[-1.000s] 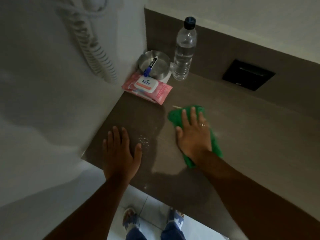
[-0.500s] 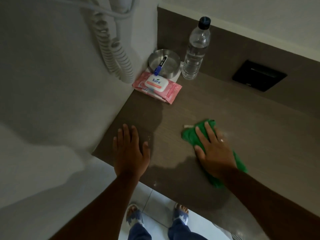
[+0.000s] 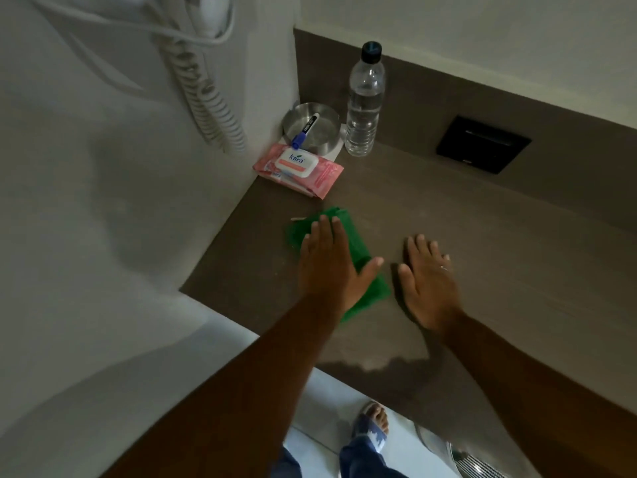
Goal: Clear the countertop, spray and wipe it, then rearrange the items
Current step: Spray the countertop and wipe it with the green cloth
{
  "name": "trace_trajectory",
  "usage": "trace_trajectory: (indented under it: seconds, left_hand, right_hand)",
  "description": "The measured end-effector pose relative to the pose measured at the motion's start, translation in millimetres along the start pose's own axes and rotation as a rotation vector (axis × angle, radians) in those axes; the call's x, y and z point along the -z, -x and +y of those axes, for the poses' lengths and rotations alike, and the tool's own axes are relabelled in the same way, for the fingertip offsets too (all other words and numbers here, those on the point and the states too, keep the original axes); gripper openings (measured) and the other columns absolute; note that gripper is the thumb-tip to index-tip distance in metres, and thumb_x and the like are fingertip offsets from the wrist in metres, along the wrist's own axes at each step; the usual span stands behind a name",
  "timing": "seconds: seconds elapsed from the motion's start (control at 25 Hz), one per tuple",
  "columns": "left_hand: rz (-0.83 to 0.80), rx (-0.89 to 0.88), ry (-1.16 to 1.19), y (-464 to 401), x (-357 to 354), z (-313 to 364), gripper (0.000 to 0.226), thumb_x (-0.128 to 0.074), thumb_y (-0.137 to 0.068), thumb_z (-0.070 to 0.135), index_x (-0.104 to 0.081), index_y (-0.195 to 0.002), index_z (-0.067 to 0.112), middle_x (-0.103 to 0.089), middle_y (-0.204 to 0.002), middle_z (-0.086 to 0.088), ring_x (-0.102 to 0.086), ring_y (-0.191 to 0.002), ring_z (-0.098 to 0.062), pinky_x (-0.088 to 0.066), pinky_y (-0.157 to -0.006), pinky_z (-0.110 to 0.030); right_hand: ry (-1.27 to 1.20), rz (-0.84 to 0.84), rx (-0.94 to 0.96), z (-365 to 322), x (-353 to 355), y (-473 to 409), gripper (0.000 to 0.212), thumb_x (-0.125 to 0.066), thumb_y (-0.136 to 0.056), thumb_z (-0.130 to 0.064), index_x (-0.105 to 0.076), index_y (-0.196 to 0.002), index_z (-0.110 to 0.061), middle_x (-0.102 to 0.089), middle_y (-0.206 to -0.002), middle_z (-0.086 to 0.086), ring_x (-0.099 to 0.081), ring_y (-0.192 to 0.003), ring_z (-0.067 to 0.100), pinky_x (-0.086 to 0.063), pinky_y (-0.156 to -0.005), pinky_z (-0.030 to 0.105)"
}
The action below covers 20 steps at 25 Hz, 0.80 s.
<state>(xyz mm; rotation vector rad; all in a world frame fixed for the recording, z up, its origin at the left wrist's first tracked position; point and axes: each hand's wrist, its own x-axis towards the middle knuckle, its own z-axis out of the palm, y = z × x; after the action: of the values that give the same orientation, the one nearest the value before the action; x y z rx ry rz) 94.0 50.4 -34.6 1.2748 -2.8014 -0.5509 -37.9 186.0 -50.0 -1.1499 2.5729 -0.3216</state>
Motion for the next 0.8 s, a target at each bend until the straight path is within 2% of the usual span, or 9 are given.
trace_trajectory:
  seconds: [0.08, 0.2, 0.24, 0.32, 0.4, 0.48, 0.56, 0.68, 0.8]
  left_hand:
    - [-0.118, 0.088, -0.147, -15, -16, 12, 0.108, -0.037, -0.082, 0.077, -0.008, -0.153, 0.001, -0.01, -0.161, -0.023, -0.013, -0.148, -0.035, -0.01, -0.119, -0.046]
    - [-0.152, -0.149, -0.254, -14, -5, -50, 0.078, -0.029, -0.097, 0.059, -0.009, -0.154, 0.01, -0.006, -0.162, -0.017, -0.009, -0.149, -0.033, -0.01, -0.12, -0.045]
    - [-0.15, -0.217, -0.254, -13, 7, -84, 0.068, -0.031, -0.101, 0.05, -0.011, -0.154, 0.012, -0.008, -0.162, -0.015, -0.012, -0.149, -0.033, -0.011, -0.119, -0.045]
    - [-0.141, -0.208, -0.278, -8, 38, -152, 0.056, -0.032, -0.103, 0.038, -0.016, -0.15, 0.013, -0.019, -0.16, -0.014, -0.023, -0.146, -0.035, -0.017, -0.118, -0.046]
    - [-0.099, -0.159, -0.264, 8, 59, -184, 0.062, -0.019, -0.101, 0.048, -0.02, -0.149, 0.01, -0.026, -0.157, -0.017, -0.029, -0.144, -0.037, -0.02, -0.117, -0.048]
    - [-0.01, -0.08, -0.213, 37, 38, -150, 0.079, -0.024, -0.095, 0.058, -0.027, -0.149, 0.001, -0.026, -0.156, -0.022, -0.027, -0.144, -0.04, -0.016, -0.118, -0.049]
    - [0.005, -0.111, -0.134, 80, -10, -82, 0.091, -0.041, -0.087, 0.066, -0.025, -0.152, 0.004, -0.02, -0.159, -0.016, -0.016, -0.147, -0.03, -0.013, -0.12, -0.047]
    - [-0.15, -0.432, -0.121, 124, -51, -21, 0.088, -0.045, -0.086, 0.067, -0.023, -0.153, 0.014, -0.018, -0.162, -0.007, -0.009, -0.15, -0.022, -0.021, -0.119, -0.049]
    - [-0.236, -0.685, -0.228, 102, -25, -59, 0.073, -0.046, -0.09, 0.059, -0.034, -0.148, 0.016, -0.03, -0.157, -0.008, -0.024, -0.145, -0.025, -0.028, -0.116, -0.048]
  right_hand:
    - [0.111, -0.032, 0.067, 14, -6, 6, 0.069, -0.011, -0.095, -0.053, -0.024, -0.153, -0.018, -0.019, -0.161, 0.015, -0.017, -0.147, 0.035, -0.014, -0.117, 0.049]
    - [0.239, -0.036, 0.115, 17, -15, 2, 0.07, -0.012, -0.096, -0.057, -0.018, -0.154, -0.02, -0.016, -0.161, 0.016, -0.015, -0.148, 0.036, -0.014, -0.117, 0.048]
    - [0.265, -0.024, 0.115, 19, -17, 2, 0.07, -0.014, -0.096, -0.058, -0.017, -0.154, -0.019, -0.016, -0.161, 0.017, -0.016, -0.147, 0.037, -0.015, -0.117, 0.048]
    - [0.286, -0.003, 0.115, 21, -20, 4, 0.07, -0.017, -0.096, -0.059, -0.017, -0.153, -0.019, -0.018, -0.16, 0.017, -0.017, -0.147, 0.037, -0.015, -0.117, 0.049]
    - [0.272, 0.005, 0.104, 20, -21, 2, 0.069, -0.016, -0.097, -0.059, -0.017, -0.153, -0.019, -0.017, -0.16, 0.018, -0.016, -0.147, 0.038, -0.016, -0.117, 0.05]
    - [0.241, -0.004, 0.11, 18, -20, 3, 0.068, -0.013, -0.097, -0.057, -0.017, -0.154, -0.019, -0.016, -0.161, 0.018, -0.015, -0.147, 0.037, -0.016, -0.119, 0.05]
    - [0.228, 0.002, 0.132, 19, -20, 4, 0.065, -0.009, -0.099, -0.052, -0.018, -0.154, -0.019, -0.016, -0.161, 0.017, -0.014, -0.147, 0.037, -0.014, -0.119, 0.05]
    - [0.195, 0.001, 0.141, 23, -20, 4, 0.061, -0.008, -0.099, -0.045, -0.021, -0.153, -0.019, -0.016, -0.161, 0.016, -0.013, -0.148, 0.037, -0.011, -0.119, 0.048]
    - [0.193, 0.017, 0.138, 23, -22, 2, 0.061, -0.008, -0.099, -0.046, -0.021, -0.153, -0.02, -0.016, -0.161, 0.015, -0.013, -0.148, 0.036, -0.01, -0.119, 0.047]
